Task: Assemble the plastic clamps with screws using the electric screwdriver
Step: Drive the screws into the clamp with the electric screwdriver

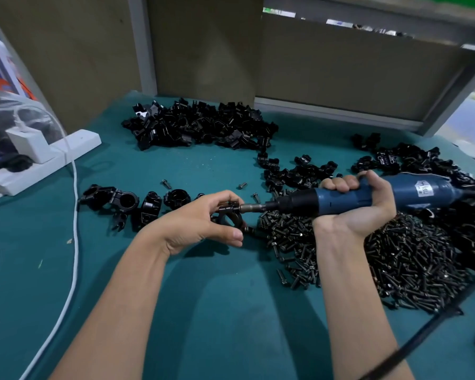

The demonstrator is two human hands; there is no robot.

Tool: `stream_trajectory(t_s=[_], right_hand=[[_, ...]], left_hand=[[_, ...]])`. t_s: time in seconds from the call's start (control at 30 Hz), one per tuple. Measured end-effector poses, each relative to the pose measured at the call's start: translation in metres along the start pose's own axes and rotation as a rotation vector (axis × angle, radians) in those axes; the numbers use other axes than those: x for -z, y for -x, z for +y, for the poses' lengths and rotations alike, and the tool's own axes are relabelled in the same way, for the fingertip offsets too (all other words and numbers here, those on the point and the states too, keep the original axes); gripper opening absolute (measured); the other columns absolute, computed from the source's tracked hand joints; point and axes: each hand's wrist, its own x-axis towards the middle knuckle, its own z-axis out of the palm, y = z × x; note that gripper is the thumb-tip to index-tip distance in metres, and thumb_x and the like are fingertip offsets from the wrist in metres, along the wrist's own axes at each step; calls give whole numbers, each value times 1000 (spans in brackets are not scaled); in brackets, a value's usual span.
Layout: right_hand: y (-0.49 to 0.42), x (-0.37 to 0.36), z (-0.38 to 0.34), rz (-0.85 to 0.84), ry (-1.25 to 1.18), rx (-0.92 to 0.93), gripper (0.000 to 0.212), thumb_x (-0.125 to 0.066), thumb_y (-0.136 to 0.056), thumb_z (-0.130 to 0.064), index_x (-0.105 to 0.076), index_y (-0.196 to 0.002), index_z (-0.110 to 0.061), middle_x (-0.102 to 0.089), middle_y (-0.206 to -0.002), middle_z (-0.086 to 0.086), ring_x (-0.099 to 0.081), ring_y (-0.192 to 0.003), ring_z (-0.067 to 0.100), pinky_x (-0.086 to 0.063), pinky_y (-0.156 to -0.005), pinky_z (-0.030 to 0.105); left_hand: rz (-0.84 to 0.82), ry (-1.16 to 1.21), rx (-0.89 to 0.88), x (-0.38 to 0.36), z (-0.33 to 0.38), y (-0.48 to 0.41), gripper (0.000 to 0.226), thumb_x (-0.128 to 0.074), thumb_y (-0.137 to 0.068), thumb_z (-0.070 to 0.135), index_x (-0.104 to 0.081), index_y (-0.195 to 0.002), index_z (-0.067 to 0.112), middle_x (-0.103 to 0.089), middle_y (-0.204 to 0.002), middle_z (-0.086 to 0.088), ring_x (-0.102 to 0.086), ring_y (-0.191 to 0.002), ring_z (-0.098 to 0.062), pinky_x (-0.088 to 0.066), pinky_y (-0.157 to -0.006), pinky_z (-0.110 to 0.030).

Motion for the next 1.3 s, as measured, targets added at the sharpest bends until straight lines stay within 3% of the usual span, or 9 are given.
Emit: stream_trajectory(t_s=[0.1,0.3,0.6,0.8,1.07,1.3], right_hand=[[-1,-1,2,-6,11,0,42,-50,-85,-17,-56,-44,-17,-42,-52,-5,-39,-42,11,-37,-47,20],[-4,0,1,19,-6,3,42,-50,-85,-15,-55,-43,-17,-42,-52,-5,-39,-42,11,-36,-46,20],[-4,4,2,40,-24,-5,34,-52,-83,-14,-51,-49,-16,-42,-52,-4,-40,-42,11,-37,-47,20],[-4,7,3,29,4,-11,36,-51,-83,-15,-52,-47,-17,-43,-52,-5,-41,-41,11,-38,-46,19],[-4,6,3,16,4,-13,36,-52,-81,-15,-51,-45,-17,-43,-51,-5,-40,-41,11,-37,-46,20],[-2,4,3,7,22,-31,19,-58,-62,-18,-52,-43,-16,-43,-50,-5,-40,-40,11,-37,-45,19]], left_hand=[[-2,-1,5,-1,2,2,37,-75,-80,-7,-60,-110,11,-74,-92,-5,-73,-93,-33,-60,-81,-35],[10,6,19,-4,2,1,40,-73,-82,-7,-58,-114,10,-71,-95,-8,-73,-91,-34,-59,-77,-28],[-9,-13,29,-4,1,0,40,-75,-81,-5,-57,-115,7,-68,-102,-16,-73,-93,-34,-59,-77,-28],[-24,11,45,-4,-2,0,40,-76,-79,-4,-58,-114,7,-72,-85,-3,-73,-93,-35,-59,-77,-30],[-35,0,54,-5,-1,0,39,-73,-82,-6,-57,-116,7,-73,-79,5,-73,-93,-34,-59,-79,-31],[-48,-1,64,-4,-1,0,39,-74,-81,-4,-58,-115,8,-73,-79,2,-73,-93,-34,-60,-81,-34]])
